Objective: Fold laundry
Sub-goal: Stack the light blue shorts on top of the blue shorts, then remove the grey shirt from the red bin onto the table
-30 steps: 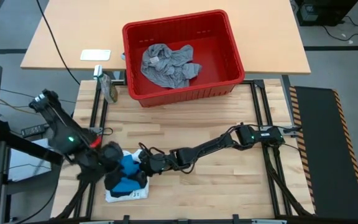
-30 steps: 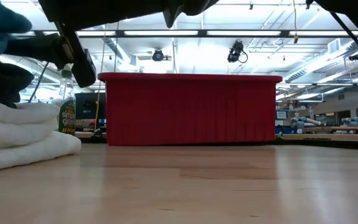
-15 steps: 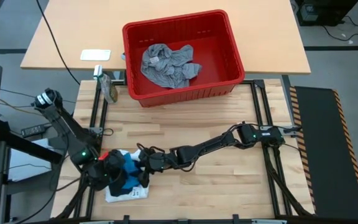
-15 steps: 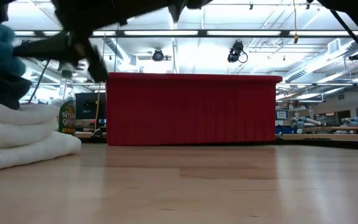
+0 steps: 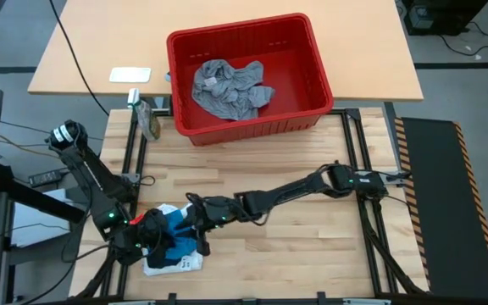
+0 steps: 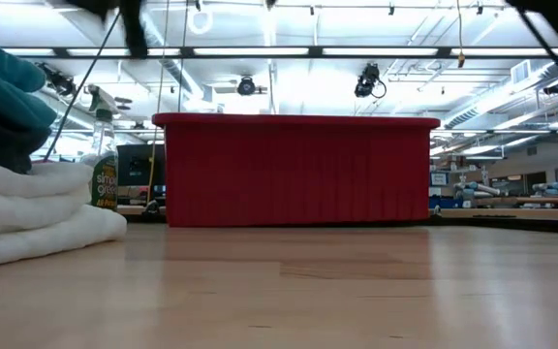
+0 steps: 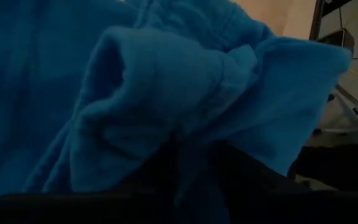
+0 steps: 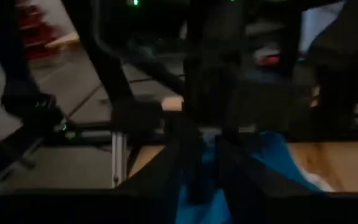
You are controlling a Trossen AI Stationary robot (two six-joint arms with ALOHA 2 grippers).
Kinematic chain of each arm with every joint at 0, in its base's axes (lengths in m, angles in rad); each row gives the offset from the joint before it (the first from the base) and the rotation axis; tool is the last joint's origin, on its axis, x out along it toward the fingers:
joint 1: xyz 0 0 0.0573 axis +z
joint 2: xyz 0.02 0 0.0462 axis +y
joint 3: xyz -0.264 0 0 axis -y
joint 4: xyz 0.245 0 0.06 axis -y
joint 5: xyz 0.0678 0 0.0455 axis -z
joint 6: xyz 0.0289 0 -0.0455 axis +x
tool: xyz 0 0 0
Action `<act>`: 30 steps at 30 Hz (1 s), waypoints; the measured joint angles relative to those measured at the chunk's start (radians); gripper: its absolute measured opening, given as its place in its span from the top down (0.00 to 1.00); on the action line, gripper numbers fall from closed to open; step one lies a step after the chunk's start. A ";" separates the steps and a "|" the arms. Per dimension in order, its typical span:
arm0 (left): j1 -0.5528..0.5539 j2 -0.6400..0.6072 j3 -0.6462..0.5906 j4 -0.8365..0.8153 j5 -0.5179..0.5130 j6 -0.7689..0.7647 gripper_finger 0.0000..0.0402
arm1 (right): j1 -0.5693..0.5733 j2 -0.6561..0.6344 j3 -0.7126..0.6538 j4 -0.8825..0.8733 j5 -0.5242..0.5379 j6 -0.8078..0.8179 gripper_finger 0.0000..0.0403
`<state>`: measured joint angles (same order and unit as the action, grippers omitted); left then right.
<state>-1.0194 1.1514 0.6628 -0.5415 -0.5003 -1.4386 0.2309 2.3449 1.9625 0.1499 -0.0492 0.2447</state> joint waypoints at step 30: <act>0.050 -0.372 0.000 -0.027 -0.073 0.218 0.71 | -0.115 -0.109 -0.003 -0.222 -0.084 0.269 0.66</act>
<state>-0.9693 0.7795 0.6628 -0.5686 -0.5734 -1.2203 0.1156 2.2357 1.9598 -0.0720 -0.1335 0.5137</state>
